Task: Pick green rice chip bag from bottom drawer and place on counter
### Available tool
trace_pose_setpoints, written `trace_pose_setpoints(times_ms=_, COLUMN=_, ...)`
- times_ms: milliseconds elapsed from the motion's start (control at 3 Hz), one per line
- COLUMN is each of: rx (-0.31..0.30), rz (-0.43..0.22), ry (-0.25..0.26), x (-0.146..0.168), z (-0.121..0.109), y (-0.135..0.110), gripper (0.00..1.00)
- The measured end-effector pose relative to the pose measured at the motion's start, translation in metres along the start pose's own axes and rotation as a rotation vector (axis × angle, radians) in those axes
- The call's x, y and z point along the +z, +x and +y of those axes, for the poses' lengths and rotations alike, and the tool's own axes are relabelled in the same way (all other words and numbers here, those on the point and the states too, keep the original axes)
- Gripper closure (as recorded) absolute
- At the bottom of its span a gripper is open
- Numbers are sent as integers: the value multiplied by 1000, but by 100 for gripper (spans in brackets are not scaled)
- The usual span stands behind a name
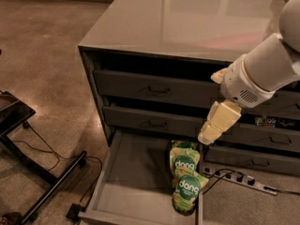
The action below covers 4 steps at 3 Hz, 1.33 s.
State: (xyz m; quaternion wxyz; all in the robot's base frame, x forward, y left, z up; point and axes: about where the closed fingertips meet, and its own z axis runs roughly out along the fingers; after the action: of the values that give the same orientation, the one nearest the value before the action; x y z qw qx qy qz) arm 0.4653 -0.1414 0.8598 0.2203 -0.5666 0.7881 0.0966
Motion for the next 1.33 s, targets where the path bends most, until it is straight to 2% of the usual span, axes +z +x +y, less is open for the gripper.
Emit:
trace_pose_setpoints(times_ms=333, rx=-2, rz=-5, ry=-4, x=7, z=-1, y=-3, gripper=0)
trace_pose_setpoints(times_ms=667, rx=4, rz=-42, ry=6, x=35, z=-5, y=-10, gripper=0)
trace_pose_setpoints(times_ms=1000, rx=65, rz=-74, ry=28, x=91, z=-12, y=-11, gripper=0)
trace_pose_setpoints(times_ms=1333, rx=222, rz=-176, ry=1, x=150, z=-16, y=-1, gripper=0)
